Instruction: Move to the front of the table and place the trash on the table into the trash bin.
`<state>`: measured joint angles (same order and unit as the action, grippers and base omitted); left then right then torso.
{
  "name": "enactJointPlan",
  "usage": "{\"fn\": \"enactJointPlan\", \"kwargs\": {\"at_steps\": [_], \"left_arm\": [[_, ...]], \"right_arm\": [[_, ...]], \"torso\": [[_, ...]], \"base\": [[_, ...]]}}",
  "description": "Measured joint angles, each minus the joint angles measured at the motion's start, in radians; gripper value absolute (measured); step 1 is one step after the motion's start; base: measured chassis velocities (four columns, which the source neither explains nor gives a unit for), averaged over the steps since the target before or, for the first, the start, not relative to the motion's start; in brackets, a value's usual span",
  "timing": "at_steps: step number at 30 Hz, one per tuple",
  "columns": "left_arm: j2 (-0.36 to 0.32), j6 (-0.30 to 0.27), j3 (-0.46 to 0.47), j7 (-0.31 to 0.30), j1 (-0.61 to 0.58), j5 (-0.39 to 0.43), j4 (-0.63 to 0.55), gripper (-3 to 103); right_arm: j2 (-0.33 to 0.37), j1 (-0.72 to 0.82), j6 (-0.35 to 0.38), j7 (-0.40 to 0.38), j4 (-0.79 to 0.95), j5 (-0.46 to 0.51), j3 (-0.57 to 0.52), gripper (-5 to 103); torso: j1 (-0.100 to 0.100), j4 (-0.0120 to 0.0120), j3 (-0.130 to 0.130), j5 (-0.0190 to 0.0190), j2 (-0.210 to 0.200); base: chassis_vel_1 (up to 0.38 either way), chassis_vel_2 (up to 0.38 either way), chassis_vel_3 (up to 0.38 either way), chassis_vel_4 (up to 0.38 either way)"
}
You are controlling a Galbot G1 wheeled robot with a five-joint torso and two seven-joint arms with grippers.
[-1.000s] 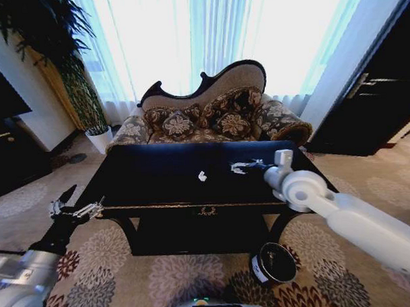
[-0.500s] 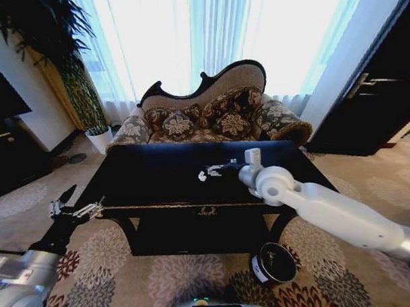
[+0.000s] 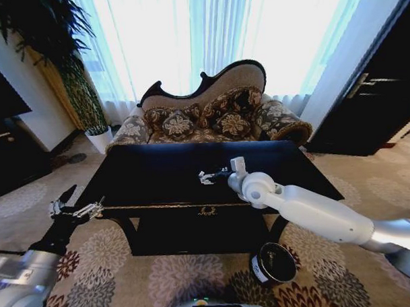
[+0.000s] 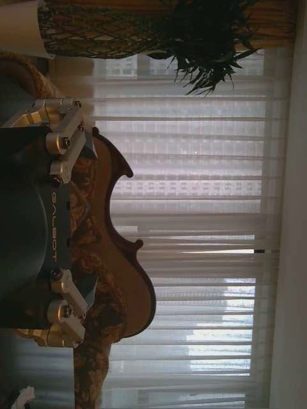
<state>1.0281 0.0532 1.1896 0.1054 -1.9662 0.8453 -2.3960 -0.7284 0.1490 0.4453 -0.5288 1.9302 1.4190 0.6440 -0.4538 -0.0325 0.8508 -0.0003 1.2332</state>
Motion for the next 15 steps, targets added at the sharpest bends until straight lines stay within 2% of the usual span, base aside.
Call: {"fn": "enactJointPlan", "kwargs": {"at_steps": [12, 14, 15], "left_arm": [[0.000, 0.000, 0.000, 0.000, 0.000, 0.000, 0.000, 100], [0.000, 0.000, 0.000, 0.000, 0.000, 0.000, 0.000, 100], [0.000, 0.000, 0.000, 0.000, 0.000, 0.000, 0.000, 100]], "right_arm": [[-0.038, 0.008, 0.000, 0.004, -0.029, -0.039, 0.021, 101], [-0.043, 0.009, -0.001, 0.005, -0.032, -0.044, 0.023, 92], [-0.043, 0.009, -0.001, 0.005, -0.032, -0.044, 0.023, 92]], "torso": [[0.000, 0.0000, 0.000, 0.0000, 0.000], [0.000, 0.0001, 0.000, 0.0000, 0.000], [0.000, 0.0001, 0.000, 0.0000, 0.000]], "base": [[0.000, 0.000, 0.000, 0.000], [0.000, 0.000, 0.000, 0.000], [0.000, 0.000, 0.000, 0.000]]}}
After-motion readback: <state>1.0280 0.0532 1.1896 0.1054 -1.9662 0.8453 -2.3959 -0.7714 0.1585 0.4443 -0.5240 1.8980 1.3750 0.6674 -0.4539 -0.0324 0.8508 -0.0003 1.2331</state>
